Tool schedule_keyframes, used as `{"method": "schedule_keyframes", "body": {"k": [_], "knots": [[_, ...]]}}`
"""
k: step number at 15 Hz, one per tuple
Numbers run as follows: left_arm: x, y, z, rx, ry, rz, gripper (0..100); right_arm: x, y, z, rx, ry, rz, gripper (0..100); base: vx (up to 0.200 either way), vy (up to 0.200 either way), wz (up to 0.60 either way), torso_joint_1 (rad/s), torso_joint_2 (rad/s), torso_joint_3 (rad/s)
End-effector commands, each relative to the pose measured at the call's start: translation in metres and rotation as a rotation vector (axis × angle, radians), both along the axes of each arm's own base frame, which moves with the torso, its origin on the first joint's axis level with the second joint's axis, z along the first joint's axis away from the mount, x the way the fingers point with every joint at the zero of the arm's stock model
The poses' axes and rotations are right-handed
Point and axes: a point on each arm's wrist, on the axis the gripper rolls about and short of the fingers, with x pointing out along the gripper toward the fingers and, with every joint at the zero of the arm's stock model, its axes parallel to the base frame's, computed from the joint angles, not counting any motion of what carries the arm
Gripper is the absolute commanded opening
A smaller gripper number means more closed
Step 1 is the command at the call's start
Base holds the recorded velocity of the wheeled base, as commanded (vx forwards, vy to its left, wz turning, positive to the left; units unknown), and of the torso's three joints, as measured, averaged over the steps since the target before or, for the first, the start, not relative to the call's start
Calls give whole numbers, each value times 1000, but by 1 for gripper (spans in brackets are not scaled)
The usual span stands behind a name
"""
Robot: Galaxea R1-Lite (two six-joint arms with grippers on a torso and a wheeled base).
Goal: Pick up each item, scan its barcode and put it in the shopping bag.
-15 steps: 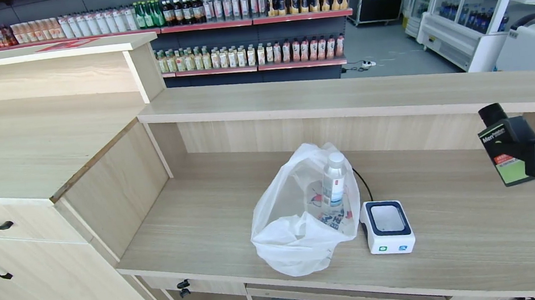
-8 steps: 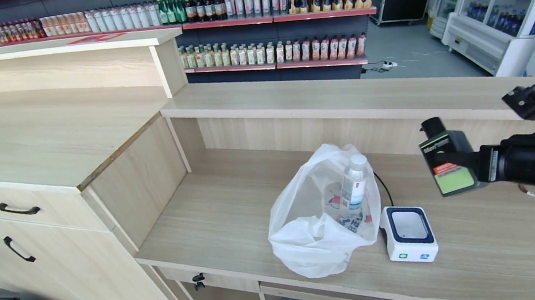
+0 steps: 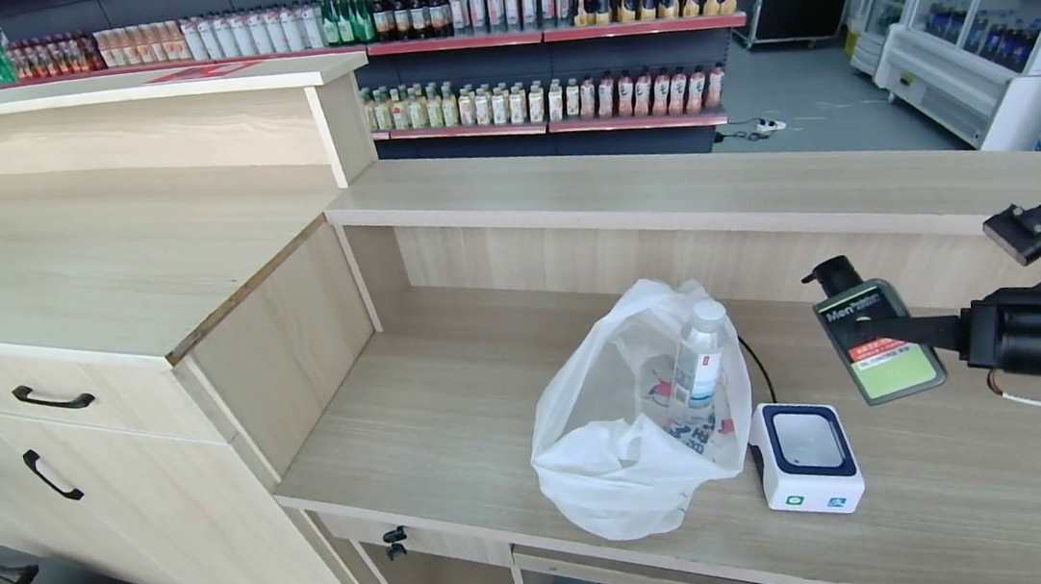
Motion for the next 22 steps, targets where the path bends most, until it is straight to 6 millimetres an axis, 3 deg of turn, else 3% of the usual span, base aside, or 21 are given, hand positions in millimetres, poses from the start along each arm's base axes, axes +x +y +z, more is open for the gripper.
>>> {"method": "schedule_keyframes", "body": {"k": [1, 6, 12, 19, 22], "knots": [[0, 0, 0, 0, 0, 0, 0, 9, -23, -12, 27, 21, -19, 0, 0, 0, 0, 0, 0, 0], [0, 0, 0, 1, 0, 0, 0, 4, -45, -33, 45, 21, 10, 0, 0, 0, 0, 0, 0, 0], [0, 0, 0, 1, 0, 0, 0, -4, -48, -55, 31, -60, 134, 0, 0, 0, 0, 0, 0, 0], [0, 0, 0, 0, 0, 0, 0, 6, -57, -81, 14, -87, 162, 0, 0, 0, 0, 0, 0, 0], [0, 0, 0, 0, 0, 0, 0, 7, -57, -83, 6, -101, 171, 0, 0, 0, 0, 0, 0, 0]]}}
